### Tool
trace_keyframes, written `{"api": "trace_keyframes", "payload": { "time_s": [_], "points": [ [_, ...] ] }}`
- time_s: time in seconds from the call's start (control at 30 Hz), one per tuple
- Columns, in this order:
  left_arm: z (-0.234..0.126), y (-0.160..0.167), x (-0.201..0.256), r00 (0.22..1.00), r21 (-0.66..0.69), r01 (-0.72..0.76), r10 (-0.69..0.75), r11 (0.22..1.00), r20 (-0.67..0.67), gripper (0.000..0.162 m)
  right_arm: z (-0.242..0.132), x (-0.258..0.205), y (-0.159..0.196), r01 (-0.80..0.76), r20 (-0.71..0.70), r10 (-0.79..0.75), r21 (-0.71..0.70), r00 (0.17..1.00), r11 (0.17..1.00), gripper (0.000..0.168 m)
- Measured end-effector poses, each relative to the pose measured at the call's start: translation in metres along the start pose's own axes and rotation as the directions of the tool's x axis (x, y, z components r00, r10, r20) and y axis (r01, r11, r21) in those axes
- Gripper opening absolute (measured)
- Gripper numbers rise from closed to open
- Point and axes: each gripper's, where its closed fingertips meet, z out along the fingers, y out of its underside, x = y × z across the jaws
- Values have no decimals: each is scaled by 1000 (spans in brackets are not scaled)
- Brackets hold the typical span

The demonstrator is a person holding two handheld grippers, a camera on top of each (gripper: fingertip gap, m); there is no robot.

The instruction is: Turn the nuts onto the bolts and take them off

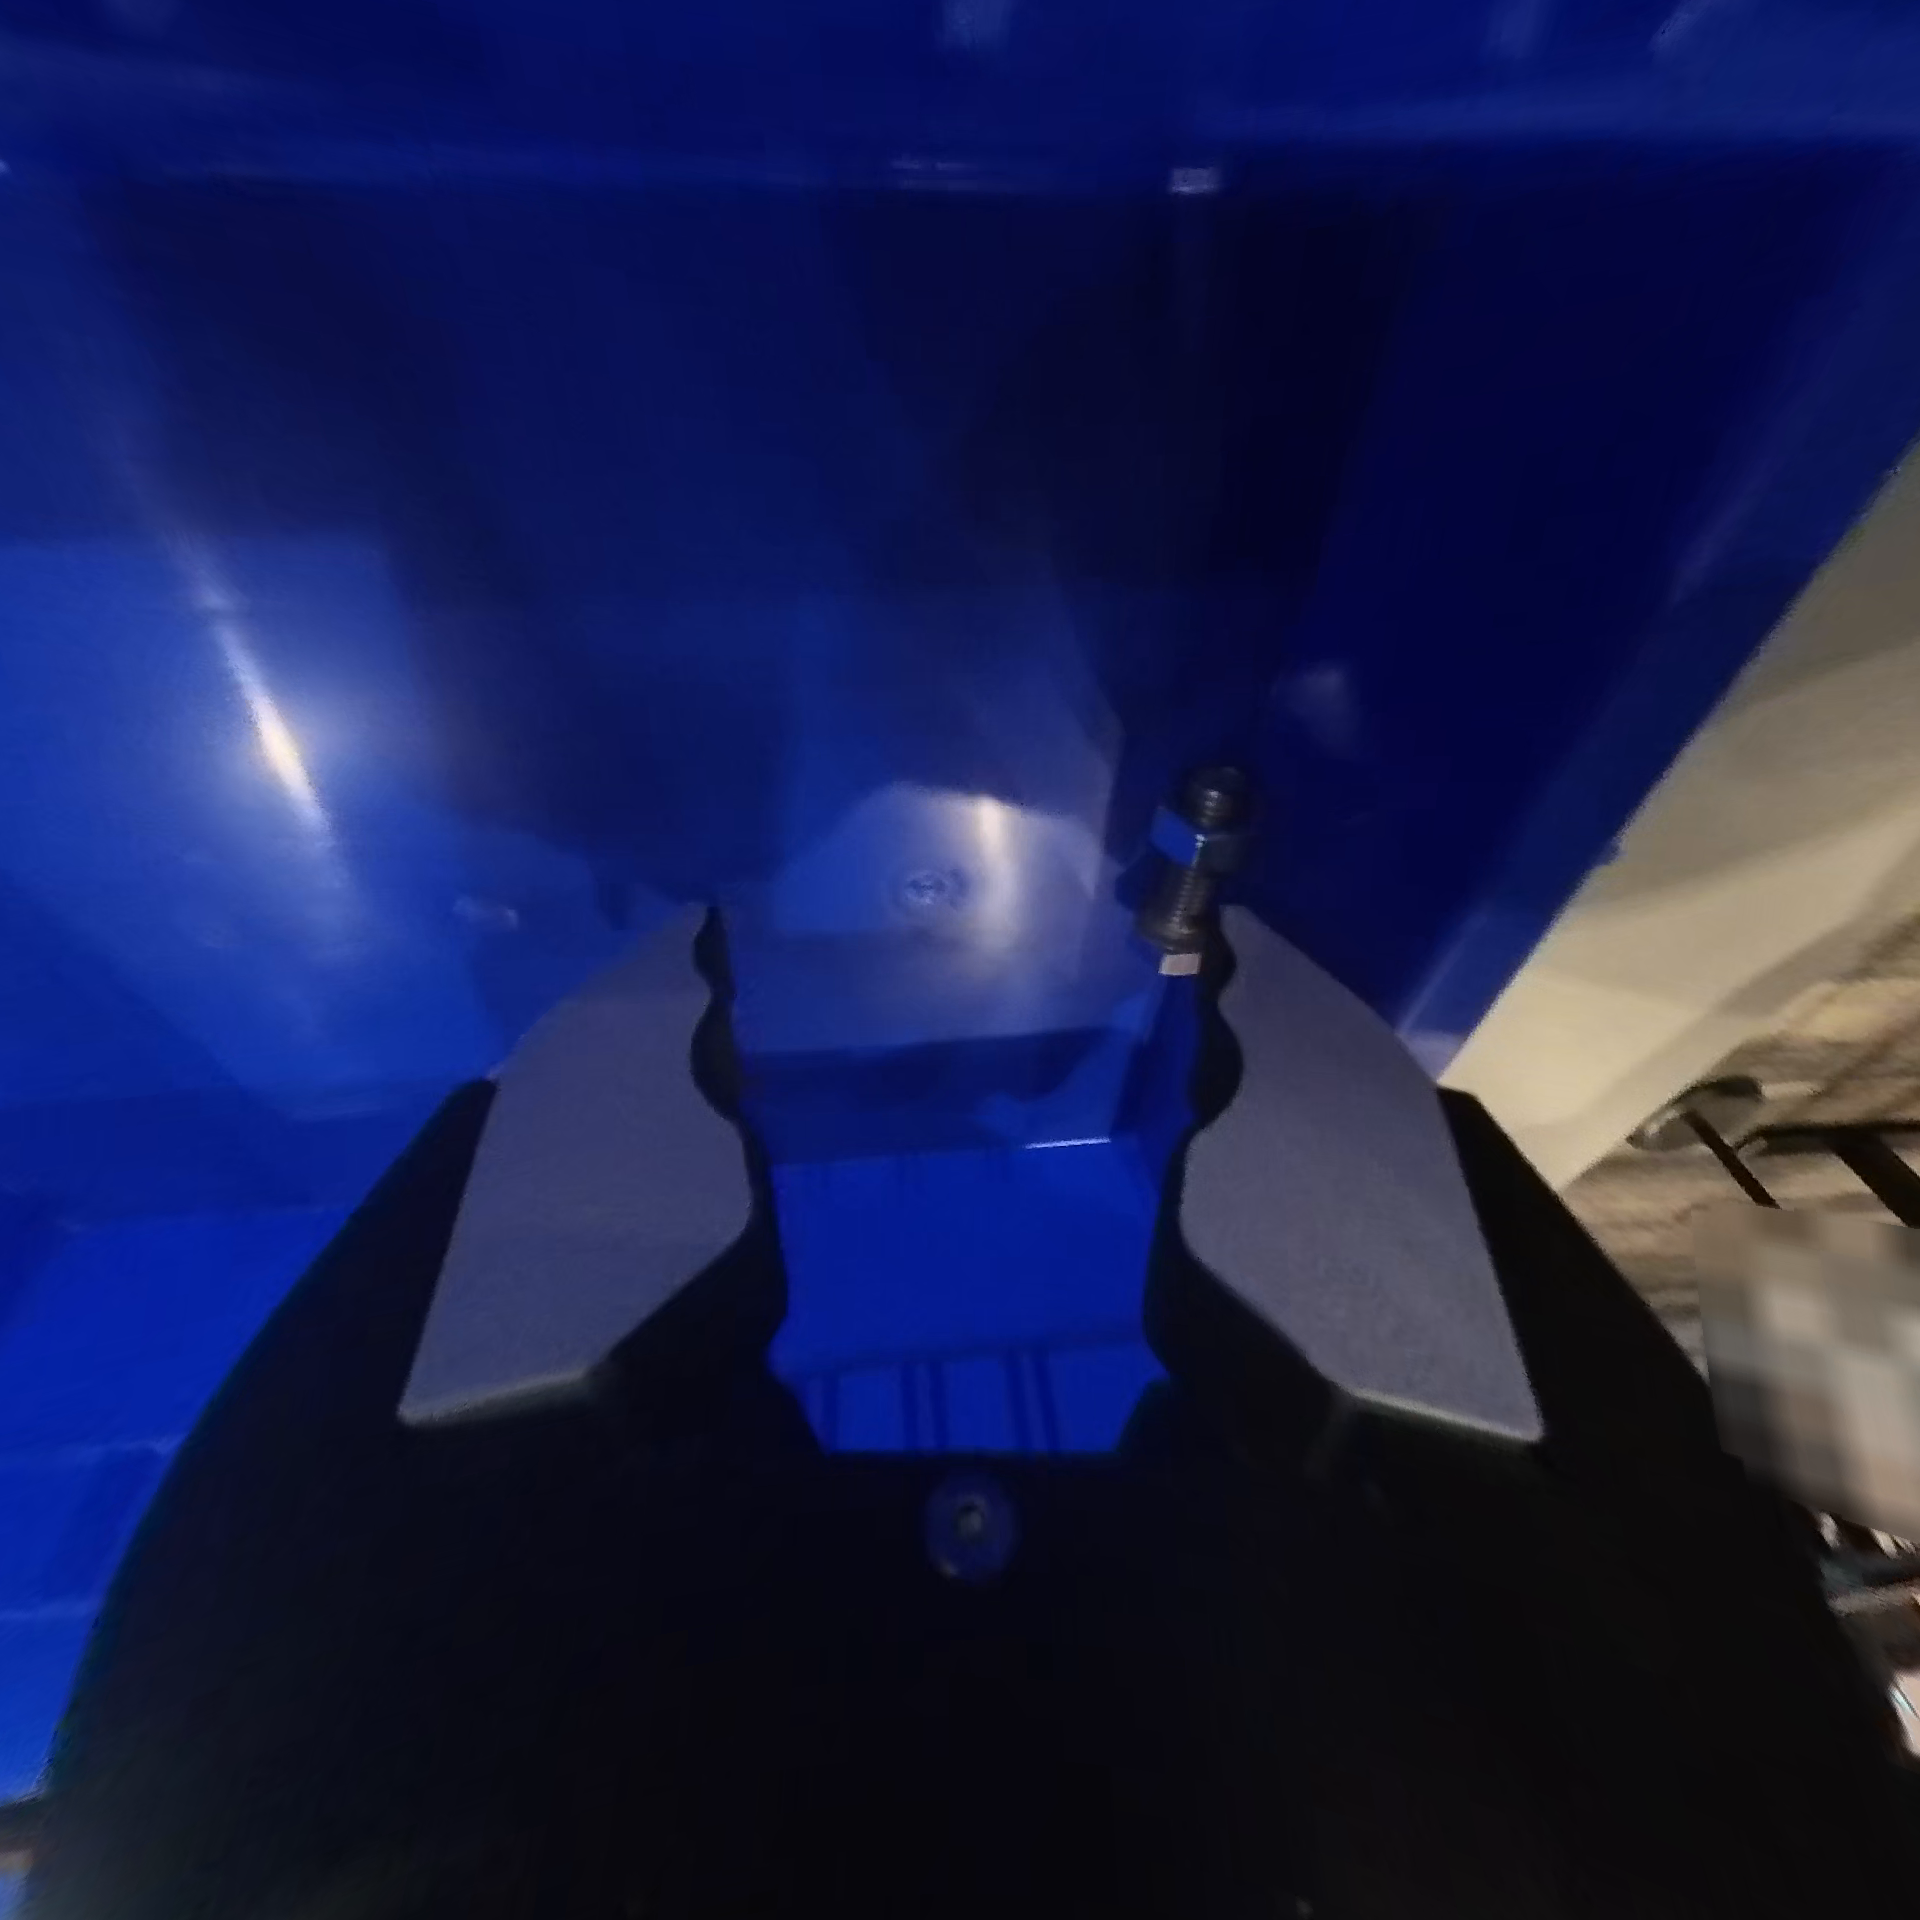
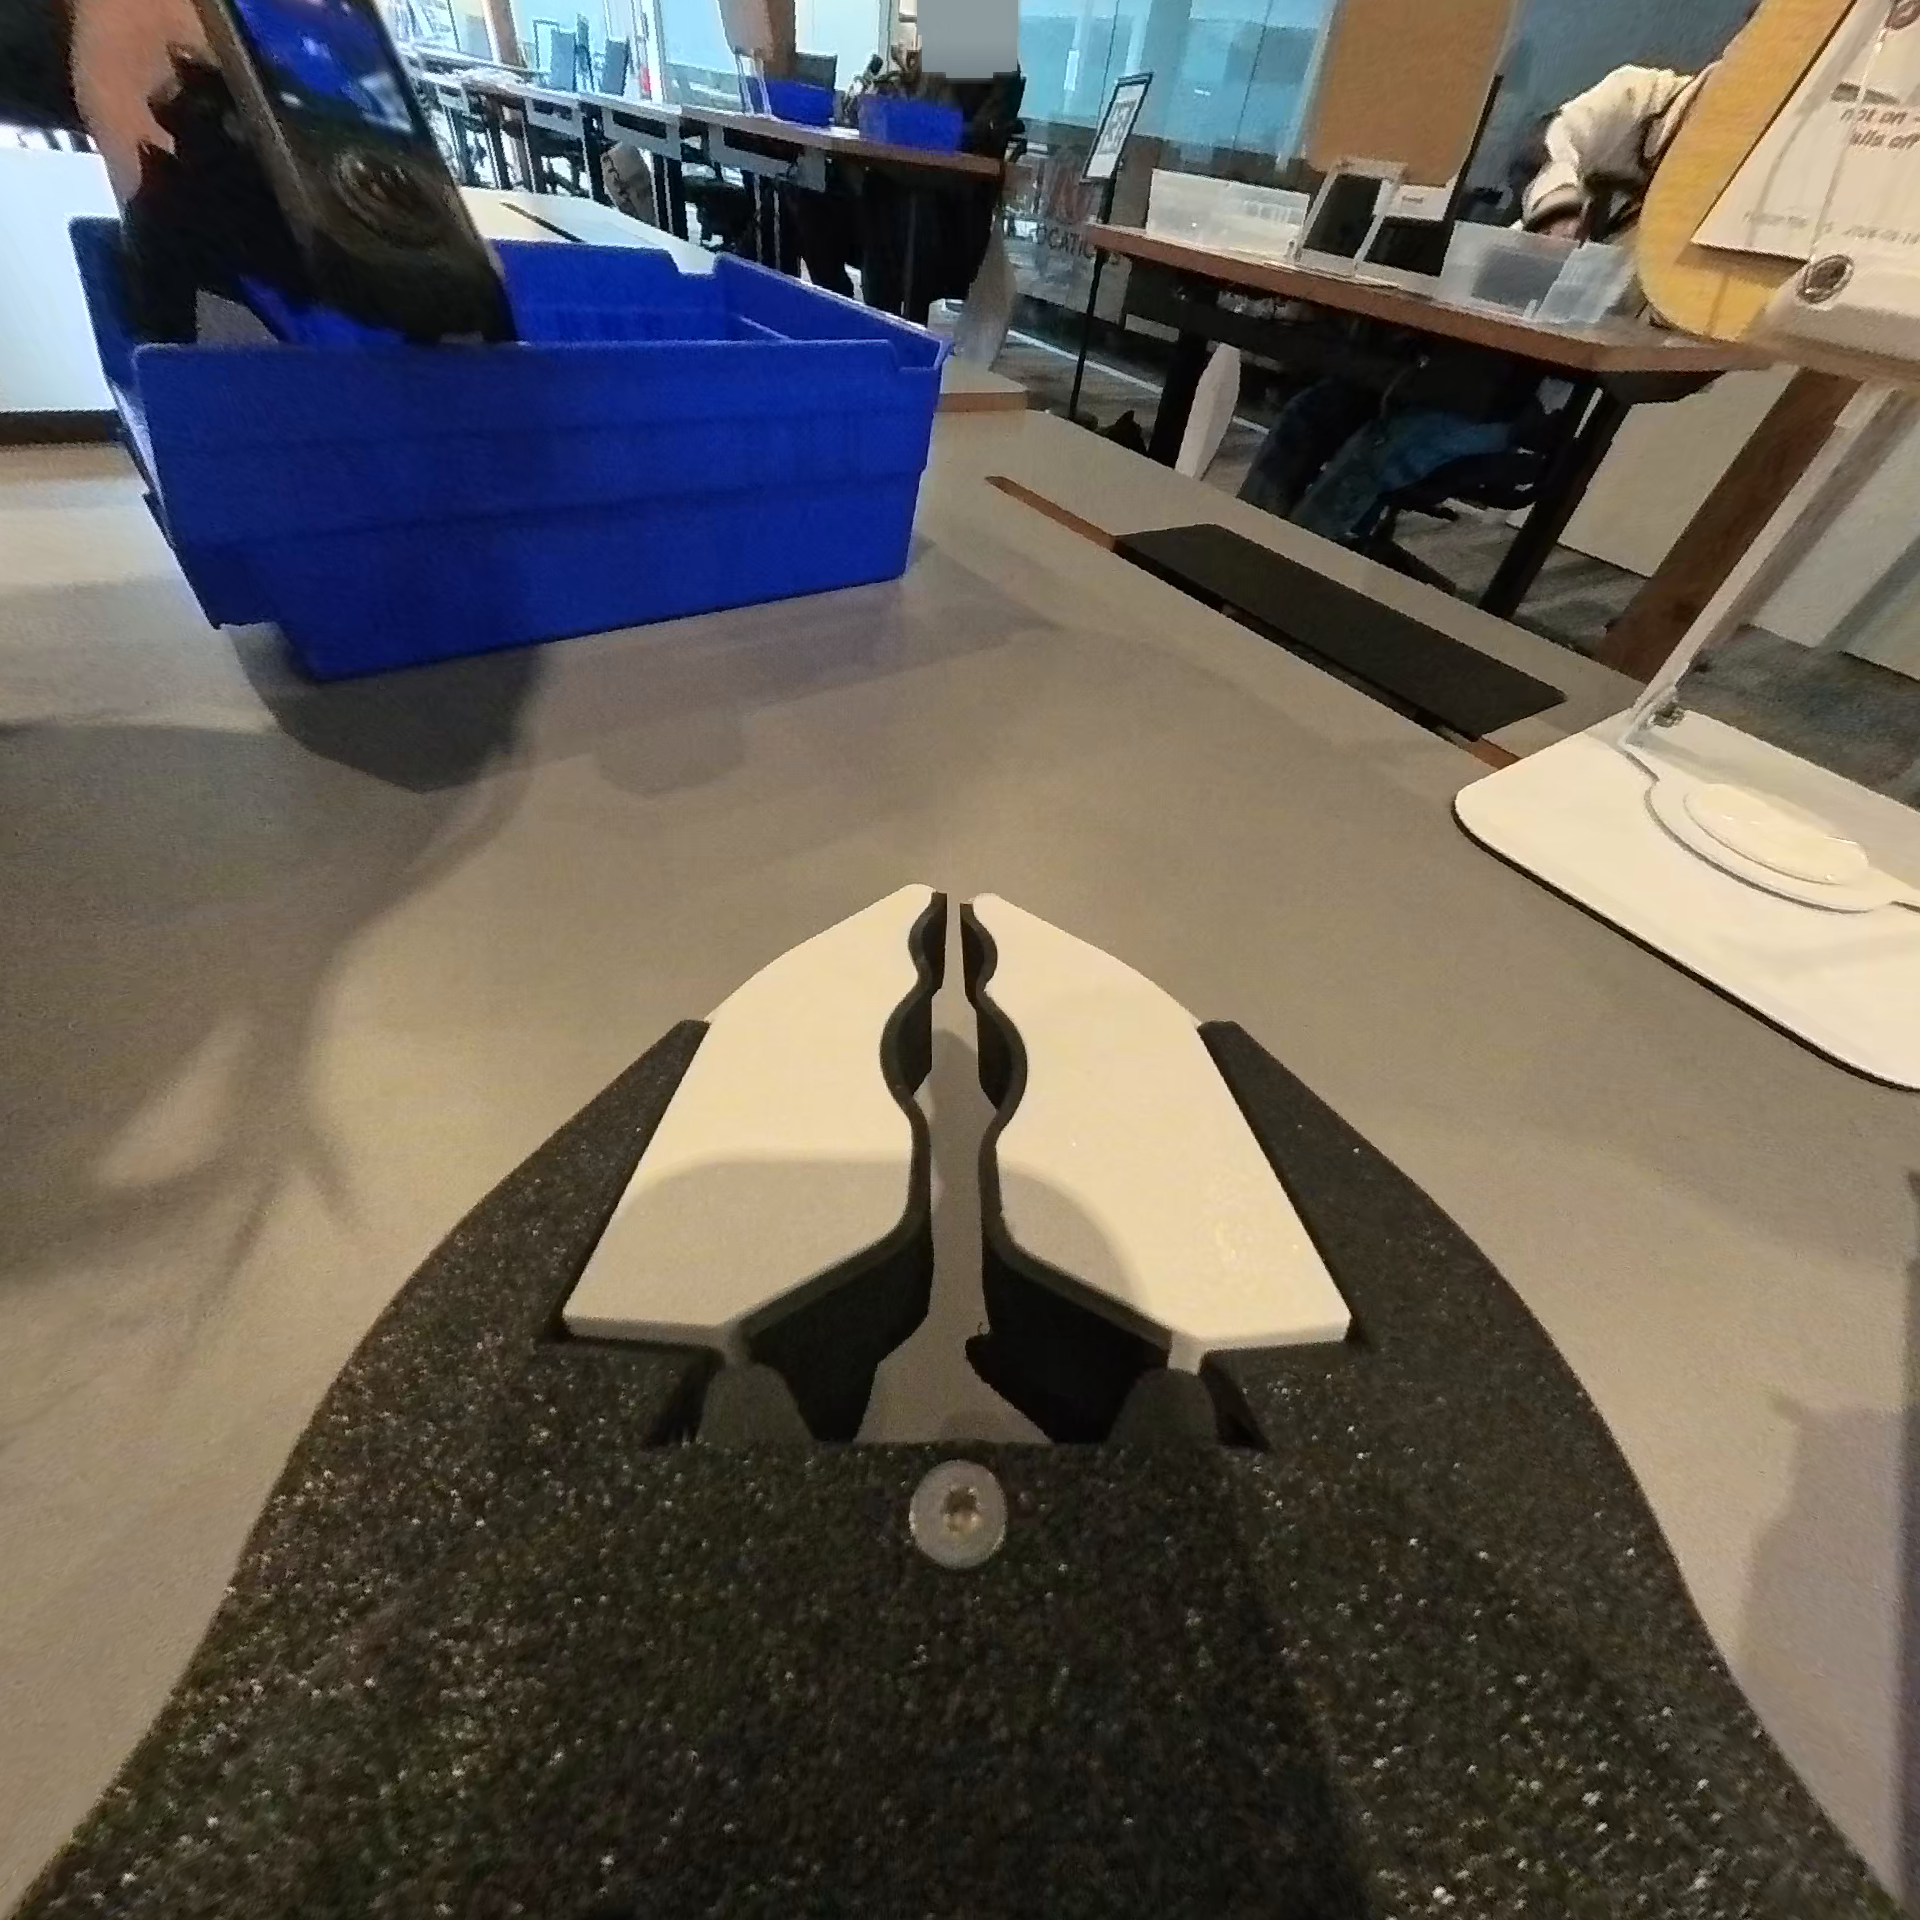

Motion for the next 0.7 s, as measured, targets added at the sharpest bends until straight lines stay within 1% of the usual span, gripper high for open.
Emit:
{"api": "trace_keyframes", "payload": {
  "time_s": [0.13,0.23,0.33,0.5,0.7],
  "points": [
    [1,1,-7,999,9,24,-24,1000,31,100,0,0,0,5,0,-5,-2,1000,1000,2],
    [1,2,-11,998,9,44,-45,999,54,107,0,-1,0,7,-1,-7,-3,1000,1000,2],
    [-3,2,-20,992,29,52,-55,998,115,106,0,-1,0,7,0,-7,-4,1000,1000,2],
    [-10,2,-34,976,72,31,-45,997,214,97,0,-1,1,9,1,-9,-5,1000,1000,2],
    [-17,0,-15,978,141,-130,104,981,180,65,0,-1,1,8,3,-8,-6,1000,1000,2]
  ]
}}
